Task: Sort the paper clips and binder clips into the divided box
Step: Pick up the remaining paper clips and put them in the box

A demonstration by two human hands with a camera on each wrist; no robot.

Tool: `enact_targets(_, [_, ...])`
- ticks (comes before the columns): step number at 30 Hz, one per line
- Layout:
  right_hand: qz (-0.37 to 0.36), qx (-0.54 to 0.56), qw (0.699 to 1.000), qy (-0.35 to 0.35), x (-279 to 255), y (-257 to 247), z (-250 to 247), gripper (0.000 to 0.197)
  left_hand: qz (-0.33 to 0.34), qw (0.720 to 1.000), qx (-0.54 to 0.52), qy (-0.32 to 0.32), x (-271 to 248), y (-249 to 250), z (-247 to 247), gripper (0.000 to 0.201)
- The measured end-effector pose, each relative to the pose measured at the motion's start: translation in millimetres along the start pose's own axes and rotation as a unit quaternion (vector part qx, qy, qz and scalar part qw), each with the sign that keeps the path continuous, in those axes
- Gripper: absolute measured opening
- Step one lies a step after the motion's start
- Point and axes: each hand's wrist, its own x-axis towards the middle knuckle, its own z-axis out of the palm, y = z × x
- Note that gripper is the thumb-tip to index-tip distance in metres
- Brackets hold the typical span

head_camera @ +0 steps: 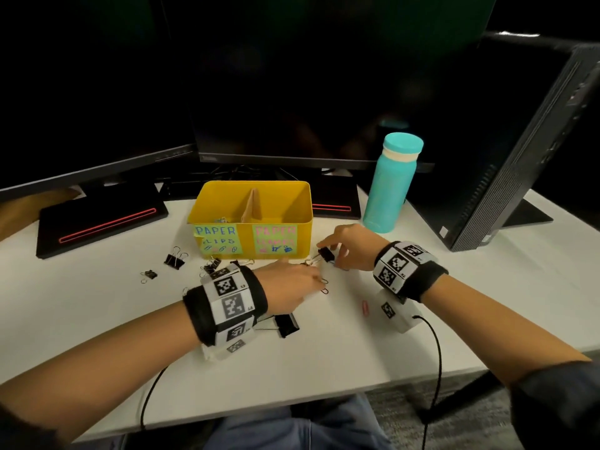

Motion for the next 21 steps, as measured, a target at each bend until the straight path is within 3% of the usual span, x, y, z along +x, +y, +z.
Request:
enact_targets(3, [-0.006,-0.002,1.0,0.02,9,-3,-2,0.034,0.002,0.998,-0.057,0.034,-3,-1,2,0.051])
enact_targets(7, [0.046,0.011,0.998,0.049,12,3,-2,0.029,-0.031,0.98,-0.155,0.118,-2,-4,-2,0.046])
enact_targets(9, [0.05,-0.001,0.998,0.038,7,5,3,0.022,-0.046,0.978,-0.167,0.119,3,-5,-6,0.045])
enact_targets(15, [-0.072,0.104,0.992,0.006,-21,11,8,0.012,-0.054,0.987,-0.107,0.109,18,8,-6,0.018])
enact_targets(18, [-0.083,0.137,0.986,-0.056,-40,21,5,0.017,-0.06,0.983,-0.118,0.128,18,11,0,0.015])
enact_targets(21, [-0.083,0.162,0.977,-0.115,-57,30,4,0.037,-0.069,0.974,-0.156,0.148,15,9,1,0.015])
